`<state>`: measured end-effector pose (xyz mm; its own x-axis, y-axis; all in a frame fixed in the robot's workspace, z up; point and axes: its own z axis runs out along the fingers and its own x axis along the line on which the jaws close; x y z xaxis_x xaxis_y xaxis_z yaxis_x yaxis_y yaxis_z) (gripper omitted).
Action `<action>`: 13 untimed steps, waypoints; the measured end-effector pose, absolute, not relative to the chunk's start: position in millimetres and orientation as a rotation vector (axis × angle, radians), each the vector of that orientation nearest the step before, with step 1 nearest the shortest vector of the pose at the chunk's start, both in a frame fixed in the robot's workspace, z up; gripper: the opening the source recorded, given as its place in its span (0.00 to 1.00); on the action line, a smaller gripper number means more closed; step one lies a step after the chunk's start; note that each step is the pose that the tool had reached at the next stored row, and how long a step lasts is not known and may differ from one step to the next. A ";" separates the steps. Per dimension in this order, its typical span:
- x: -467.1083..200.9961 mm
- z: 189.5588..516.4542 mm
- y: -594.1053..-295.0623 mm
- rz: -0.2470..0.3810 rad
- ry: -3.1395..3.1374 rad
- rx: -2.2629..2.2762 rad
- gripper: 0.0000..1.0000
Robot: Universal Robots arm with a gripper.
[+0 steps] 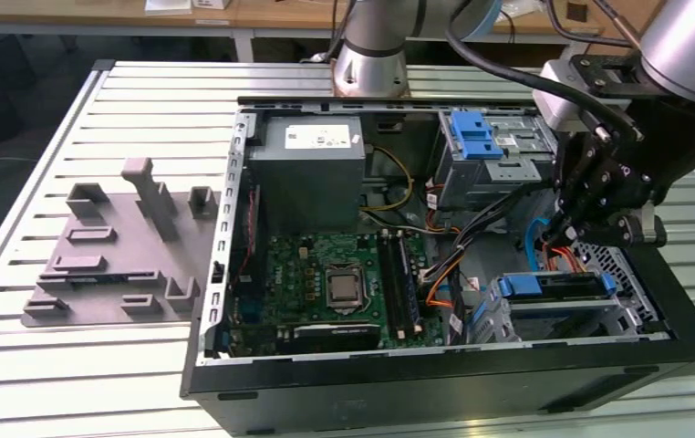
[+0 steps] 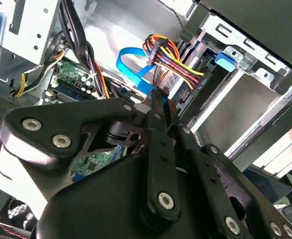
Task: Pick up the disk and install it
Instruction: 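Insert the second disk wire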
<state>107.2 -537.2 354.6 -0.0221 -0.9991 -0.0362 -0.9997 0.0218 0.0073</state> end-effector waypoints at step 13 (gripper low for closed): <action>104.3 348.4 -545.1 0.032 2.193 -2.203 0.16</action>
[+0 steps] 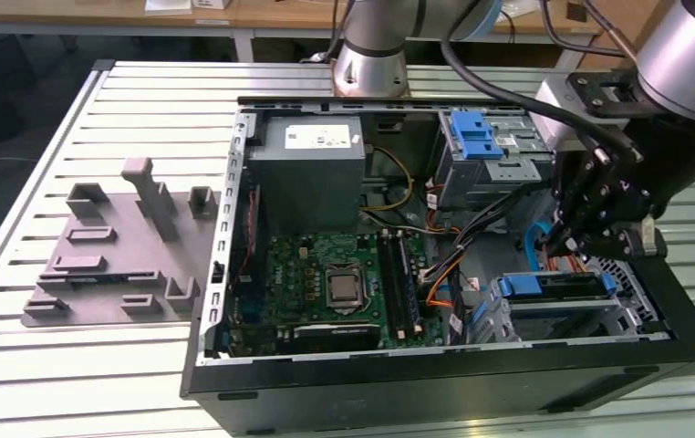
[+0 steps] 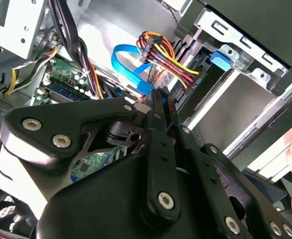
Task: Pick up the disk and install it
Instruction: 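Insert the second disk wire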
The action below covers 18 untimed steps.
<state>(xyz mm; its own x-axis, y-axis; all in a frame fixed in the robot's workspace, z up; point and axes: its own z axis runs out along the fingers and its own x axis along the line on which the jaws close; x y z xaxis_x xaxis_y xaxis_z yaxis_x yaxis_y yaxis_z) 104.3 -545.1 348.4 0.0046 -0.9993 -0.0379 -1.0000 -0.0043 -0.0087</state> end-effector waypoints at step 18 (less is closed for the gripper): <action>99.9 339.0 -559.7 0.003 2.175 -2.196 0.16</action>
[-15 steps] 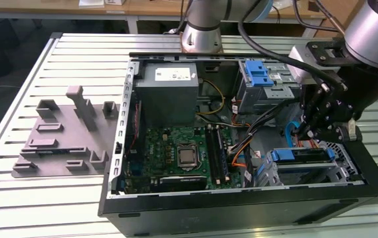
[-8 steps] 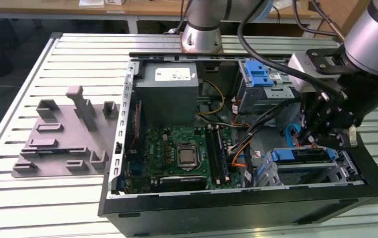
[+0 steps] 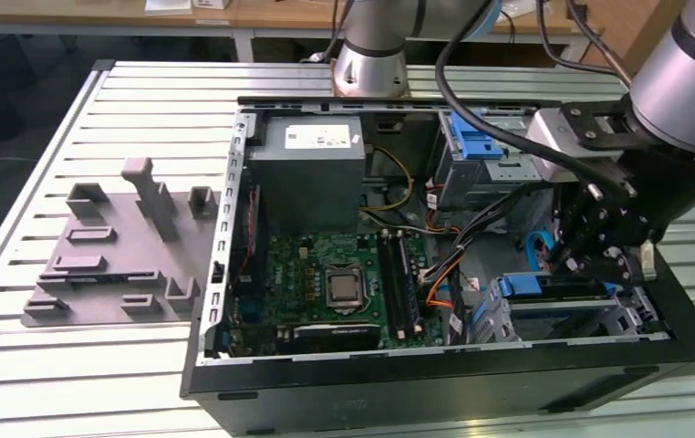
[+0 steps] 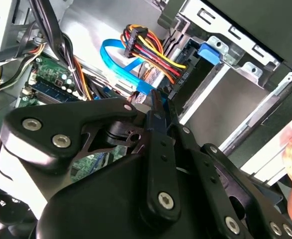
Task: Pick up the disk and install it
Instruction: 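Insert the second disk wire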
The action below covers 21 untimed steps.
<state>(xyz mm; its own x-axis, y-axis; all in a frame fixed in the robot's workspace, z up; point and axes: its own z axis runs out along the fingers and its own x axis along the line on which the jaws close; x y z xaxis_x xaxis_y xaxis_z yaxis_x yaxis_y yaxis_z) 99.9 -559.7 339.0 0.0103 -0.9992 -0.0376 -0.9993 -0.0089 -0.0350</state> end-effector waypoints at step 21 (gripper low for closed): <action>99.9 335.1 -567.7 0.004 2.171 -2.192 0.16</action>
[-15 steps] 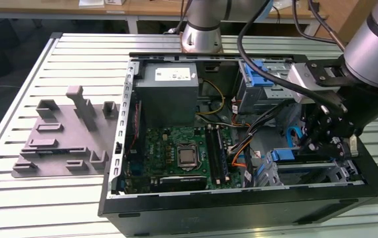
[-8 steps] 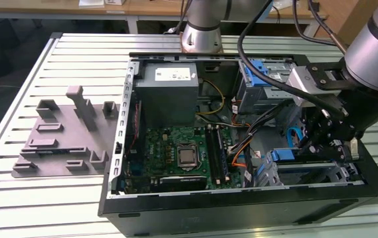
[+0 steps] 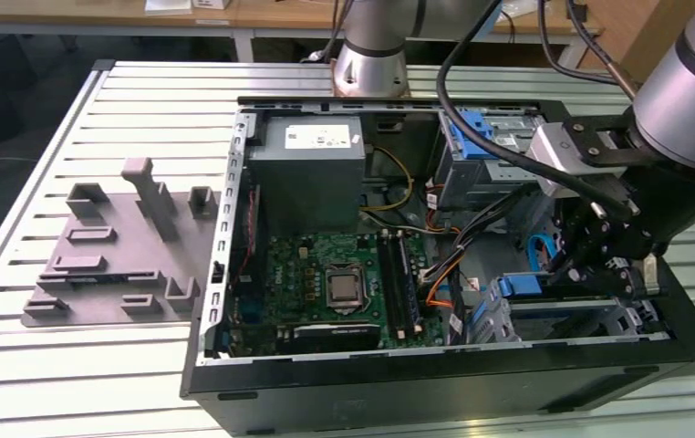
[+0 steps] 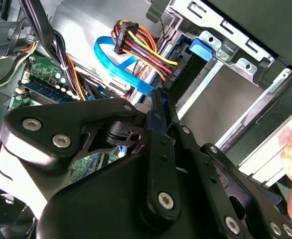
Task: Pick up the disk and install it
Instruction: 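Insert the second disk wire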
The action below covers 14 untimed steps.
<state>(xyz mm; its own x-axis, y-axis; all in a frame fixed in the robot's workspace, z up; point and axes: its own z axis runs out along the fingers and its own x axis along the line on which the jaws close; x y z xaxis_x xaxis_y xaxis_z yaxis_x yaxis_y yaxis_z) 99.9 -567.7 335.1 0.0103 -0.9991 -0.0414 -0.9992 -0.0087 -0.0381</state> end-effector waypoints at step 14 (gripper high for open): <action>99.9 333.6 -567.7 0.021 2.161 -2.178 0.16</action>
<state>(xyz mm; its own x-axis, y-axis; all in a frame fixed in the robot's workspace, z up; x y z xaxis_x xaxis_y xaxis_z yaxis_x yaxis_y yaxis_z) 99.9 -567.7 333.6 0.0092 -0.9981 -0.0615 -0.9991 -0.0066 -0.0422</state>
